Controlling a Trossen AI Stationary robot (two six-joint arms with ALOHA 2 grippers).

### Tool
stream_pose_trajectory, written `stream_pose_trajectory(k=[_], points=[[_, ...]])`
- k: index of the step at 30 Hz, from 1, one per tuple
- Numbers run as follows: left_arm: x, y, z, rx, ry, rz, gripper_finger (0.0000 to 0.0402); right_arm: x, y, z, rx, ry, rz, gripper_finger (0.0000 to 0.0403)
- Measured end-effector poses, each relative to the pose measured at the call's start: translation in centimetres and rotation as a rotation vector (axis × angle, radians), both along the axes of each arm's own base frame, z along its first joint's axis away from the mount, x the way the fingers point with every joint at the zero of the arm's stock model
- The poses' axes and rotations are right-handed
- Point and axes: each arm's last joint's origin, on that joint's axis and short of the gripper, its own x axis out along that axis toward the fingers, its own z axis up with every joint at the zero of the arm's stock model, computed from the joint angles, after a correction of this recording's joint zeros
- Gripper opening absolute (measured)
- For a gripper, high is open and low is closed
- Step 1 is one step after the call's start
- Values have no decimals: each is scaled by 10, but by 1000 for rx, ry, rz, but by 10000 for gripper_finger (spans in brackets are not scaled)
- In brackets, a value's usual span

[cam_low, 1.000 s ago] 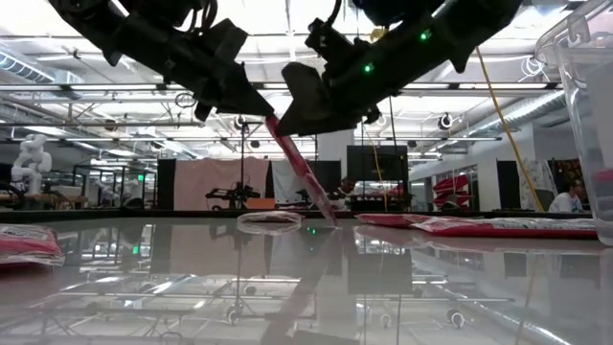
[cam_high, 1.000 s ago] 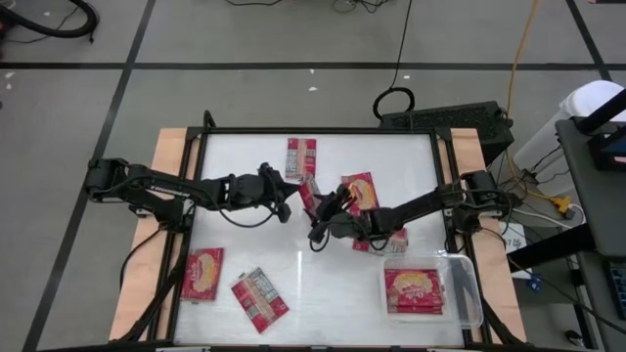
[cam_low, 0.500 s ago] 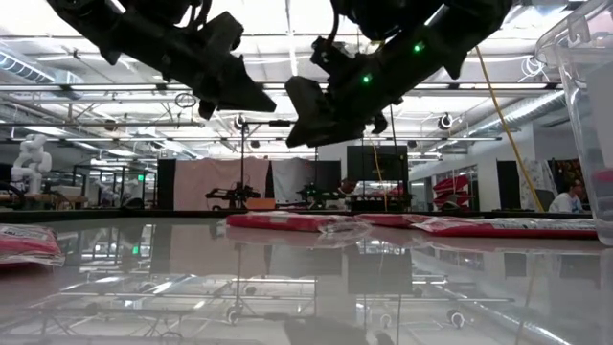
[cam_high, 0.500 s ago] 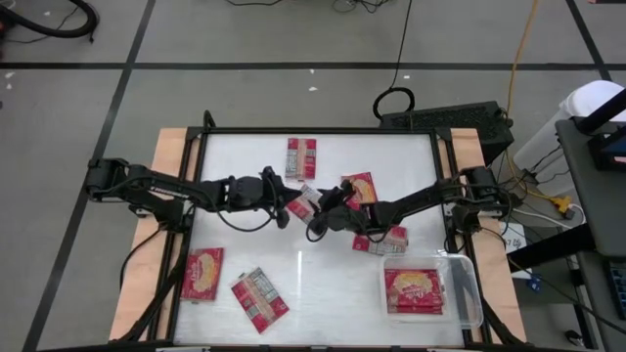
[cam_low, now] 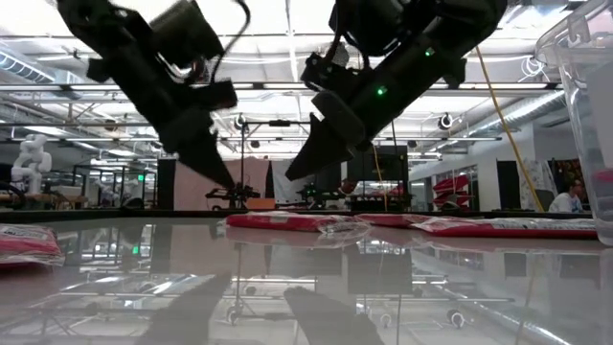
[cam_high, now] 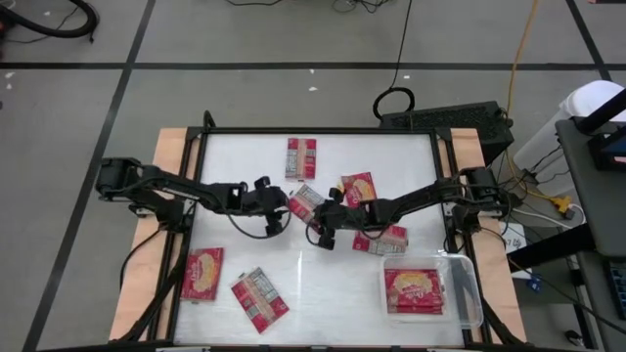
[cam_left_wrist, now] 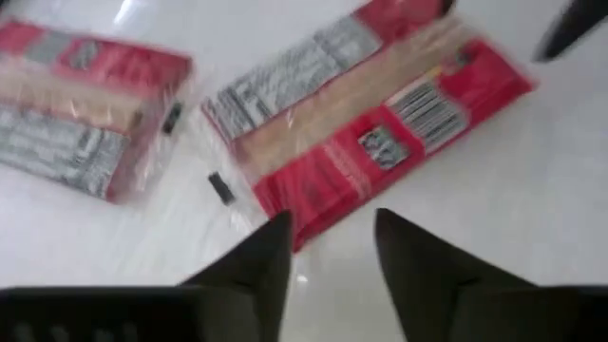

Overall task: Sort popcorn bags into baskets
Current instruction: Put the red popcorn pack into the transparent bin

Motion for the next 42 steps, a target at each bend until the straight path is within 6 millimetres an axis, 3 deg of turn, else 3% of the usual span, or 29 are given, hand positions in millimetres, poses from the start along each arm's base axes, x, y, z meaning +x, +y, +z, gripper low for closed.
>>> stream_pose_trajectory(k=[6,11,15,23,26,29,32,38,42], points=[[7,1,-27,-25,81,-45,257,-1,-4,-2,21,25,4,180],[16,5,-41,17,79,-51,270,0,-4,-1,14,9,13,180],[22,10,-49,0,51,-54,221,1,-4,0,15,-1,12,180],[24,15,-49,17,18,-22,34,1,2,1,11,-7,29,180],[22,11,-43,21,12,-34,7,0,6,1,11,-6,41,180],[21,5,-32,20,-17,-61,32,0,9,1,9,-6,48,180],[20,5,-26,44,-35,-46,92,-1,9,-1,8,-15,46,180],[17,6,-32,33,9,0,223,-4,8,-5,30,-59,32,180],[18,7,-40,11,30,34,273,-9,9,-10,44,-110,30,180]])
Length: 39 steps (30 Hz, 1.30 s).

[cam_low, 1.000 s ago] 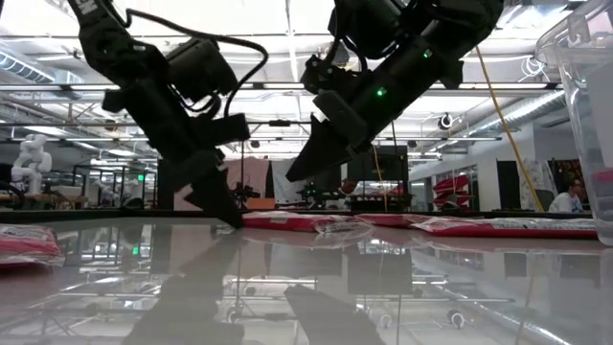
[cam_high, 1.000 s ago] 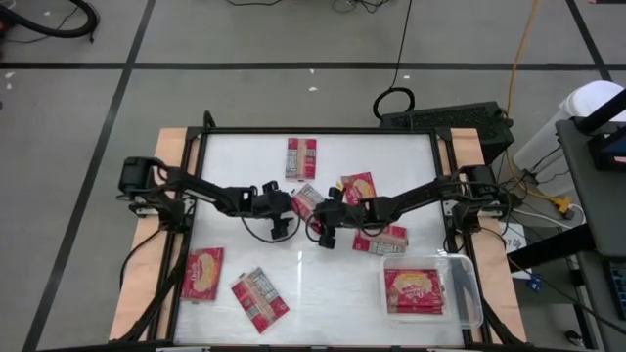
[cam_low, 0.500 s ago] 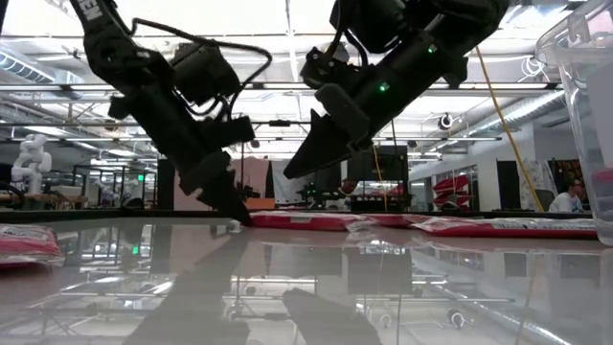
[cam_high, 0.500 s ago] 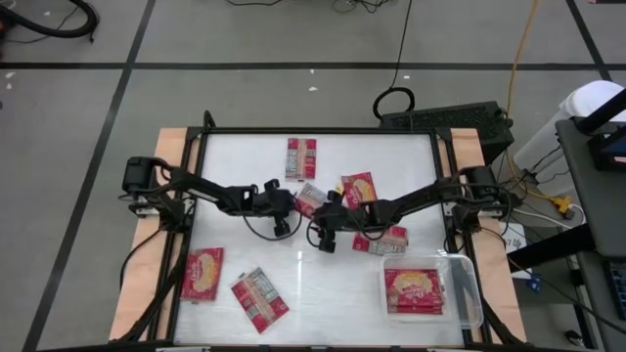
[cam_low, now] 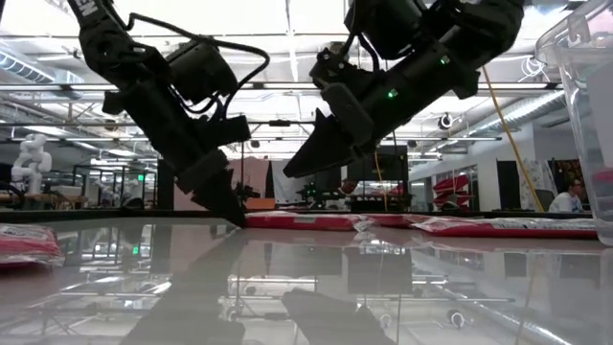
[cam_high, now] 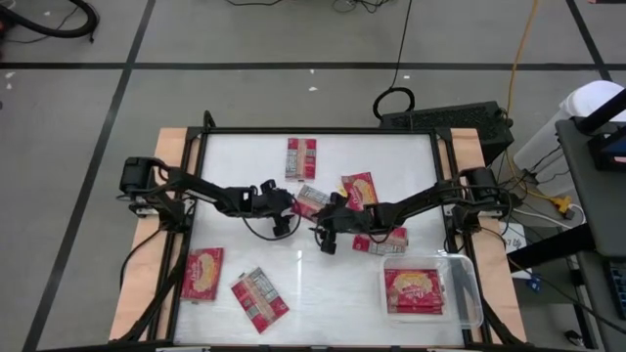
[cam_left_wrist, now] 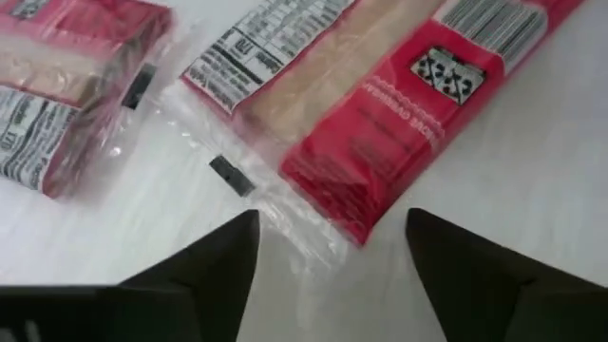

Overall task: Sort popcorn bags into baskets
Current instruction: Put the red popcorn pack into the transparent bin

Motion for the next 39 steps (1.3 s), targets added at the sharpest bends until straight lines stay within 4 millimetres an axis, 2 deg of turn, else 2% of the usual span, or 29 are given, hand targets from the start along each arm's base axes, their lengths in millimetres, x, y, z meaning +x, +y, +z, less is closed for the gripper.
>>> stream_pose_trajectory(k=[3,6,9,12,14,17,22,26,30,33,39], points=[[5,3,-8,-33,-3,-30,270,-2,1,-1,4,-31,2,180],[8,7,-17,-65,-4,-47,228,-2,1,-1,6,-43,5,180],[10,9,-19,-72,-17,-69,150,-2,3,-1,5,-42,8,180],[11,10,-14,-61,-45,-70,49,-3,2,-2,-6,-36,-7,180],[9,11,-8,-57,-62,-45,18,-3,2,-2,-17,-28,-17,180],[5,11,5,-62,-93,-24,18,-4,1,-3,-60,-13,-37,180],[-1,14,40,-95,-216,30,6,-4,-1,-2,-167,4,-62,181],[-8,15,59,-123,-285,52,5,-4,3,1,-349,24,-78,181],[-12,16,62,-137,-272,67,5,-5,12,7,-583,39,-141,181],[-14,18,61,-140,-251,73,4,-5,16,10,-705,65,-118,181],[-13,19,63,-145,-273,82,7,-4,6,10,-715,83,-129,181]])
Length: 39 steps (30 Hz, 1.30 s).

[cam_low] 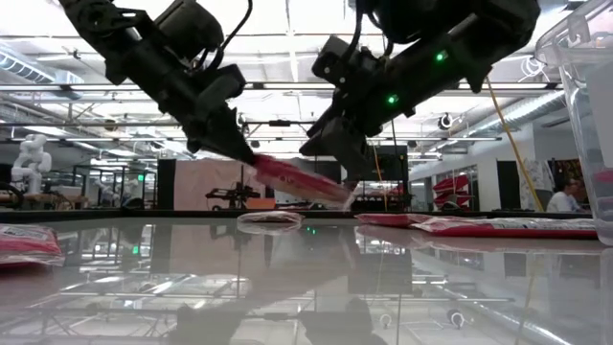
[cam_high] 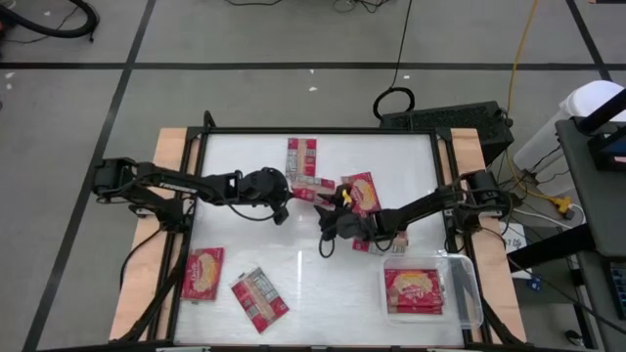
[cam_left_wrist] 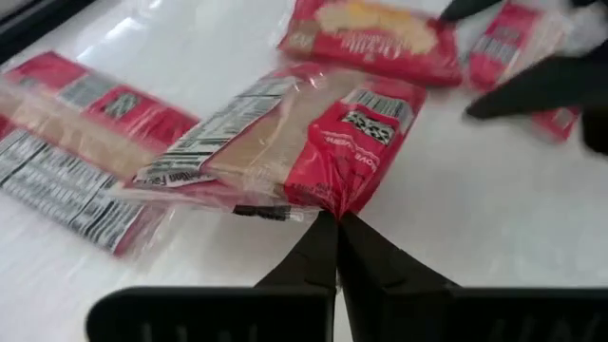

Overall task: Sort popcorn bags into baskets
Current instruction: Put the red popcorn pack into the transparent bin

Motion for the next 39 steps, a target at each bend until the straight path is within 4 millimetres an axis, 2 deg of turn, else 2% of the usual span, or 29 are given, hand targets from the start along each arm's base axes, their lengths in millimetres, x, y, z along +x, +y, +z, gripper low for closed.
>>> stream_pose_trajectory(k=[8,17,20,27,31,35,39], points=[[6,1,9,7,-118,4,9,2,-22,-3,105,-29,-35,181],[7,-4,10,-16,-127,-38,9,2,-38,-2,166,-106,-152,176],[8,-6,11,-14,-134,-45,10,2,-39,-3,170,-106,-155,152],[8,-7,11,-1,-128,-67,10,2,-38,-5,225,-71,-73,63],[8,-9,11,8,-126,-82,10,2,-38,-7,242,-54,-63,25],[9,-12,11,68,-112,-127,21,2,-38,-7,241,-59,-61,11],[9,-19,11,144,-93,-166,71,2,-38,-7,259,-69,-68,15]])
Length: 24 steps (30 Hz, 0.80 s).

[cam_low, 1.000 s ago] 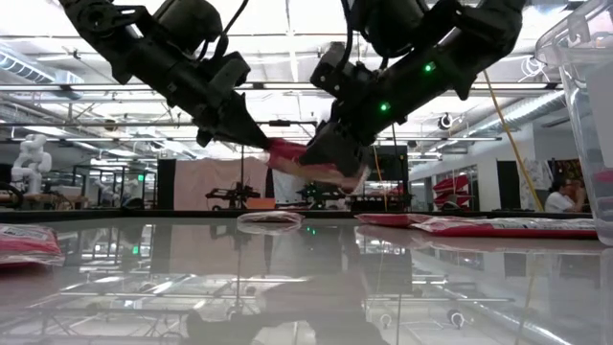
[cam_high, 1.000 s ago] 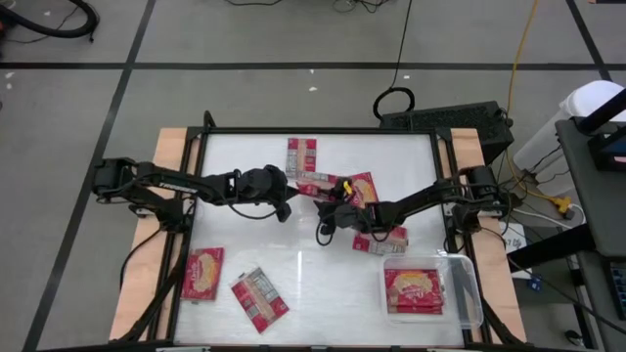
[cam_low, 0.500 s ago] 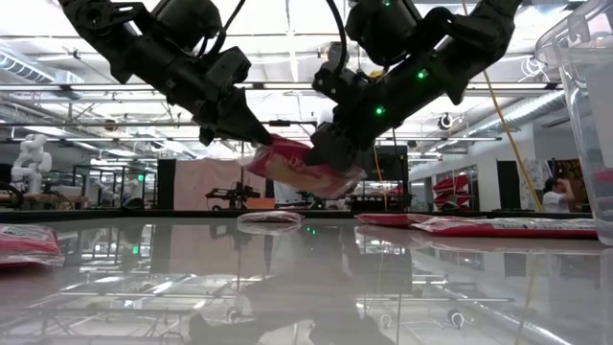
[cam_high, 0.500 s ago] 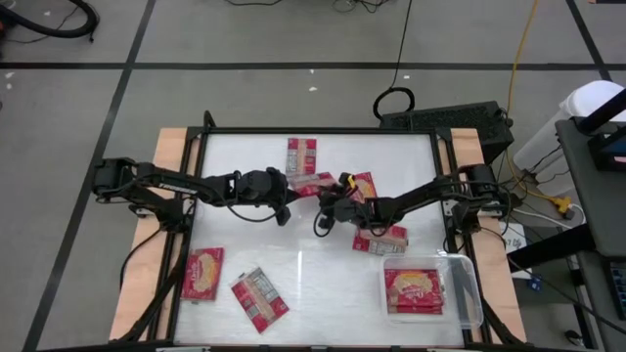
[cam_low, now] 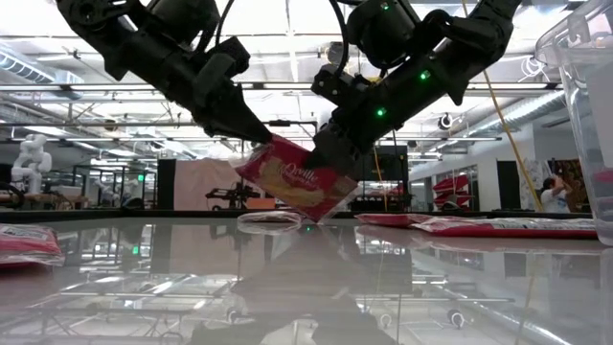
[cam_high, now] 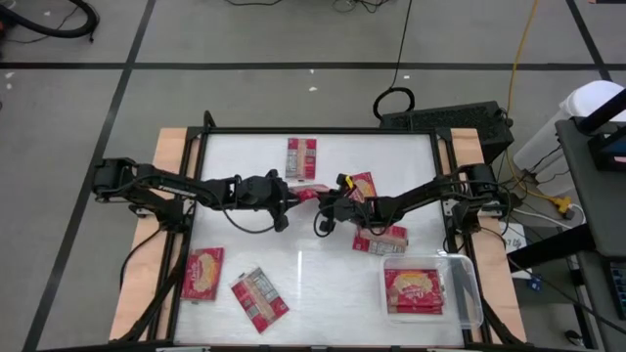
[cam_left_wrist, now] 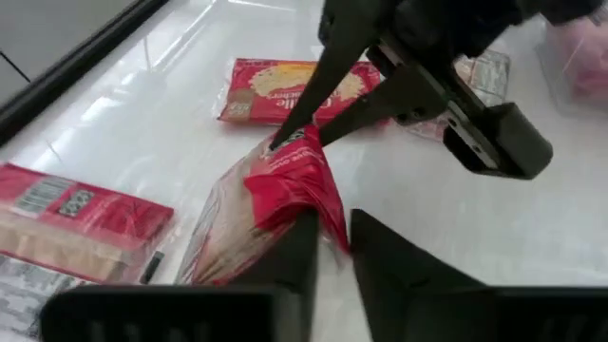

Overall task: Sort popcorn bags into baskets
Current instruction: Put the red popcorn pack into the transparent bin

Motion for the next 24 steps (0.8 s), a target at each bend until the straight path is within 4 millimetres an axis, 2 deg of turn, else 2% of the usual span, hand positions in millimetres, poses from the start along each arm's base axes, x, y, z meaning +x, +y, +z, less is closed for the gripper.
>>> stream_pose_trajectory(k=[7,11,15,19,24], points=[[0,-6,1,86,8,88,184,1,1,0,46,-18,21,13],[-2,-9,2,152,13,150,229,1,1,0,78,-40,6,12],[-6,-14,10,236,3,211,251,1,1,0,107,-63,-6,12],[-14,-15,26,250,-49,238,264,1,1,1,121,-76,-14,12],[-22,-15,35,253,-57,251,267,-1,-4,13,212,-178,-75,12]])
